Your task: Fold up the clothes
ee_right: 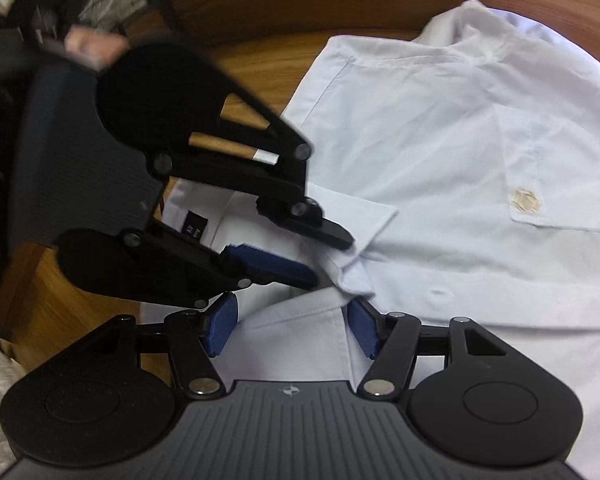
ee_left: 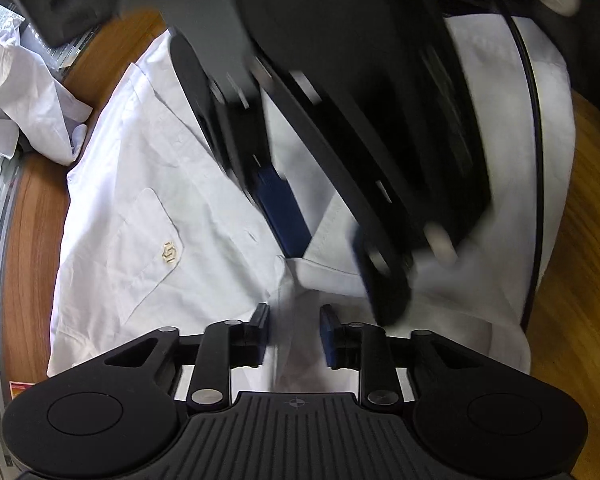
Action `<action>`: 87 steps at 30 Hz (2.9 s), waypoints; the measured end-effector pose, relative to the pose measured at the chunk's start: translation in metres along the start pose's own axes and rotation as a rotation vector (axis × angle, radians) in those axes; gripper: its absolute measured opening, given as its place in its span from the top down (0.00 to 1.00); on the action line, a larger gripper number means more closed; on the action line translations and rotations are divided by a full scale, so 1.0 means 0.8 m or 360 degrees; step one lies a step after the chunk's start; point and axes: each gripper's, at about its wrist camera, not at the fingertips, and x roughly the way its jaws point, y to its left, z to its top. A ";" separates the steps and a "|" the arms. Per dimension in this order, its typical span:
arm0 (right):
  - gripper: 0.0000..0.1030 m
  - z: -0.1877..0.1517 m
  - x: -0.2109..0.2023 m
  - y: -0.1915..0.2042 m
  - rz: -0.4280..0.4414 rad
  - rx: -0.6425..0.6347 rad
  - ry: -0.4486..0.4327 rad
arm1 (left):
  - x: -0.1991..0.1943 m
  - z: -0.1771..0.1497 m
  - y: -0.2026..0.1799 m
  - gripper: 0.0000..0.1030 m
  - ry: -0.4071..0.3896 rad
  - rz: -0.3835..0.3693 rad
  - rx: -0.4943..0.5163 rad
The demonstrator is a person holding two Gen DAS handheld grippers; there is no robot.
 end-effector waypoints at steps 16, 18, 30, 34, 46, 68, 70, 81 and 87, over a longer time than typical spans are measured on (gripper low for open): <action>0.34 -0.050 -0.163 -0.116 -0.0208 0.0240 -0.0129 | -0.066 0.011 0.076 0.55 0.0117 0.0215 -0.1305; 0.34 -0.055 -0.178 -0.146 -0.0201 0.0228 -0.0133 | -0.078 0.014 0.085 0.51 0.0119 0.0307 -0.1567; 0.34 -0.044 -0.230 -0.265 -0.0089 -0.0133 -0.0099 | -0.109 0.078 0.031 0.44 0.0469 0.0868 -0.2722; 0.34 -0.053 -0.237 -0.272 -0.0067 -0.0188 -0.0076 | -0.109 0.117 -0.002 0.42 0.0542 0.0932 -0.2837; 0.34 -0.049 -0.271 -0.288 -0.0062 -0.0120 -0.0170 | -0.111 0.153 -0.019 0.41 0.0551 0.1079 -0.2960; 0.33 0.233 -0.164 -0.405 0.0040 -0.0216 -0.0175 | -0.010 0.054 0.147 0.27 0.0415 0.1305 -0.3546; 0.33 0.258 -0.134 -0.415 0.0025 -0.0200 -0.0157 | 0.005 0.040 0.154 0.27 0.0433 0.1275 -0.3564; 0.34 0.302 -0.007 -0.434 0.0071 -0.0153 -0.0003 | 0.069 -0.035 0.184 0.27 0.0496 0.1120 -0.3665; 0.68 0.306 0.037 -0.427 0.0102 -0.0177 0.0059 | 0.075 -0.046 0.168 0.27 0.0499 0.1051 -0.3757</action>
